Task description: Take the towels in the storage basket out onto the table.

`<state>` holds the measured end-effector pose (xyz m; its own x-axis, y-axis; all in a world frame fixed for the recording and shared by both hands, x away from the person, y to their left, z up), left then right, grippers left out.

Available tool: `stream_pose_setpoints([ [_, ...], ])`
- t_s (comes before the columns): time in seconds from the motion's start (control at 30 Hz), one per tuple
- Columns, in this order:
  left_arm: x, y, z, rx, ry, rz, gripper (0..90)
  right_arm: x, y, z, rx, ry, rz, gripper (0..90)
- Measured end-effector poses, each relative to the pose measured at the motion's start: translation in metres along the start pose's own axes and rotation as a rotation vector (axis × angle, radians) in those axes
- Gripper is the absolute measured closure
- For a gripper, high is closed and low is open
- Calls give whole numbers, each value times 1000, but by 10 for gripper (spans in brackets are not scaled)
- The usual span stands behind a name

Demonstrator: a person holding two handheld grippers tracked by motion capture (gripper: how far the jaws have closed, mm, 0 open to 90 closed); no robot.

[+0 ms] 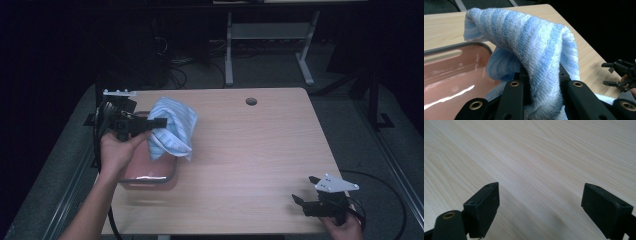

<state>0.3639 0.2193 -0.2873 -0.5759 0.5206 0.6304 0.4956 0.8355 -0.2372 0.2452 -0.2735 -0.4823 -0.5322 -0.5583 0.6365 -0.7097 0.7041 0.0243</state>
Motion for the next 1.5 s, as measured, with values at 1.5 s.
stream_pose_setpoints([
  [1.5, -83, -63, -14, -97, 106, 87, 744, 6, -2, -1, -11, -20, 1, 144],
])
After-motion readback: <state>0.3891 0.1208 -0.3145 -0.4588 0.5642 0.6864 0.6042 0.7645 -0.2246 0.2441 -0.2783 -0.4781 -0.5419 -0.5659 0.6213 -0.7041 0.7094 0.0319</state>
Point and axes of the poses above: each handheld gripper's, and its own axes: x roughly backward along the jaws, z roughly out of its underside, y roughly to its left, the point moved 3 cm from there along -x, roughly forward along the jaws, and after that the axes turned 9 degrees about -z, right-handed, at the moved point
